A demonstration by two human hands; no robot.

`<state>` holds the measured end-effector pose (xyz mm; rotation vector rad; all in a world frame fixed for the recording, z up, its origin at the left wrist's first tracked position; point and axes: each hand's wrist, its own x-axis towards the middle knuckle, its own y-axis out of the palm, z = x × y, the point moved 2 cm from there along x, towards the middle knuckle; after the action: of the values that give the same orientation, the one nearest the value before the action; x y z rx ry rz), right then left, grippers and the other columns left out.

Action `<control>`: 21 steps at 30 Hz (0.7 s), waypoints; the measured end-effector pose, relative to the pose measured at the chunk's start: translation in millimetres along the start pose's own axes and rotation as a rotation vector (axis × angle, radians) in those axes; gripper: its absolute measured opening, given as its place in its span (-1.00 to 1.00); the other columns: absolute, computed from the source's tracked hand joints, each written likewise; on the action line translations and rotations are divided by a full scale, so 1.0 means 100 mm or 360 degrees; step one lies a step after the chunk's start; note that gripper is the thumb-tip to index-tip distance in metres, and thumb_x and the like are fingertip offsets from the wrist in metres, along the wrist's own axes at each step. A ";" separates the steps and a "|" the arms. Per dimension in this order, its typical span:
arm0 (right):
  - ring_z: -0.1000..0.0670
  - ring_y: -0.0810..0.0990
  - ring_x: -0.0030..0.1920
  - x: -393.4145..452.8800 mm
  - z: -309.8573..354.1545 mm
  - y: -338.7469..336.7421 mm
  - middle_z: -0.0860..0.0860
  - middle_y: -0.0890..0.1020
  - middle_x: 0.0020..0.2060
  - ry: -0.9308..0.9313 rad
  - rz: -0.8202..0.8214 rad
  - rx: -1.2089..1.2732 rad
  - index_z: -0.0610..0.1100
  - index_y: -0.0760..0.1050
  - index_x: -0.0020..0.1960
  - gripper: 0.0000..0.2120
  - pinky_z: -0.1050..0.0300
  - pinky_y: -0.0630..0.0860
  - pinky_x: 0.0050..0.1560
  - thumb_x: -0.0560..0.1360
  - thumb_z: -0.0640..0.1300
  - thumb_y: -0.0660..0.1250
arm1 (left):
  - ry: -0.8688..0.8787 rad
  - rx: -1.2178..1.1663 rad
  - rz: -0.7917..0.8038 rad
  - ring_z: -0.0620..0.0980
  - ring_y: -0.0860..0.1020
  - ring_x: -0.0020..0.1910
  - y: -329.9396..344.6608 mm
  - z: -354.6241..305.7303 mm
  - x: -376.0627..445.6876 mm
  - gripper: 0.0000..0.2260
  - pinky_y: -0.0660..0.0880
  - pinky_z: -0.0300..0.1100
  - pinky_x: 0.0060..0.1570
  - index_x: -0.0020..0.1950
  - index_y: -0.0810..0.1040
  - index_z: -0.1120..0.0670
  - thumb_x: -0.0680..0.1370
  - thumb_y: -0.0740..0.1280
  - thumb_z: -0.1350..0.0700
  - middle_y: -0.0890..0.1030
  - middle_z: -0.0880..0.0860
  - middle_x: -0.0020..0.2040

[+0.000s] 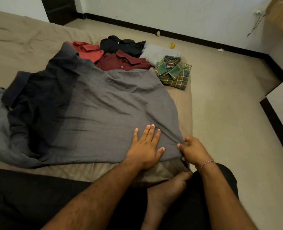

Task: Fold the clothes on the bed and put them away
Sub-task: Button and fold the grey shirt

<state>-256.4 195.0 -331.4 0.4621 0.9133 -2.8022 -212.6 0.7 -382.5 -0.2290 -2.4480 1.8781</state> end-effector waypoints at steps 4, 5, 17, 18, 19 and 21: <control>-0.14 0.56 -0.15 -0.10 0.08 -0.16 -0.05 0.62 -0.16 -0.0196 -0.0701 -0.0503 -0.04 0.49 -0.04 -0.95 0.06 0.45 -0.14 0.55 -0.16 0.34 | 0.0006 -0.0104 0.0110 -0.01 -0.26 0.67 -0.05 0.02 0.03 -0.29 -0.33 0.28 0.56 0.71 -0.15 -0.01 0.68 -0.05 -0.32 -0.20 0.05 0.71; -0.08 0.54 -0.16 -0.15 0.15 -0.14 0.00 0.60 -0.16 -0.0427 -0.0759 -0.0541 -0.03 0.49 -0.01 -0.91 0.07 0.43 -0.15 0.53 -0.17 0.36 | 0.0027 -0.0154 0.0148 -0.03 -0.25 0.67 -0.10 0.03 0.03 -0.30 -0.32 0.27 0.57 0.71 -0.13 -0.02 0.68 -0.04 -0.32 -0.19 0.04 0.71; 0.11 -0.35 0.60 -0.17 0.36 0.85 0.22 -0.31 0.61 -0.1098 0.0747 -0.1671 0.23 -0.21 0.65 -0.01 -0.26 -0.25 0.61 0.27 0.45 -0.05 | 0.0231 0.0478 0.0694 -0.06 -0.11 0.69 -1.08 1.82 -1.32 -0.21 0.04 0.07 0.62 0.71 -0.16 -0.11 0.60 0.24 -0.08 -0.19 -0.06 0.71; 0.10 -0.35 0.61 -0.17 0.35 0.80 0.24 -0.34 0.59 -0.1042 0.0721 -0.1724 0.26 -0.23 0.64 -0.02 -0.31 -0.27 0.59 0.26 0.43 -0.07 | 0.0126 0.0512 0.0715 -0.04 -0.04 0.69 -1.20 1.98 -1.41 -0.20 0.12 -0.01 0.61 0.71 -0.13 -0.10 0.59 0.27 -0.05 -0.14 -0.05 0.72; 0.09 -0.35 0.62 -0.17 0.41 0.83 0.26 -0.36 0.57 -0.1009 0.0713 -0.1760 0.28 -0.24 0.64 -0.04 -0.34 -0.28 0.57 0.27 0.40 -0.06 | -0.0007 0.0552 0.0727 -0.03 0.03 0.68 -1.36 2.18 -1.54 -0.21 0.18 -0.07 0.57 0.71 -0.08 -0.10 0.59 0.29 -0.03 -0.09 -0.05 0.72; 0.09 -0.32 0.63 -0.20 0.45 0.87 0.27 -0.37 0.55 -0.0921 0.0700 -0.1784 0.30 -0.23 0.63 -0.13 -0.40 -0.27 0.54 0.39 0.28 0.06 | -0.0204 0.0613 0.0739 -0.03 0.18 0.64 -1.60 2.48 -1.74 -0.32 0.33 -0.09 0.49 0.70 0.05 -0.13 0.62 0.28 -0.01 0.04 -0.08 0.71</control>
<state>-227.4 100.2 -337.8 -0.2733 1.6920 -1.5120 -86.8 -302.6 -284.7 -0.7263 -2.1734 2.5742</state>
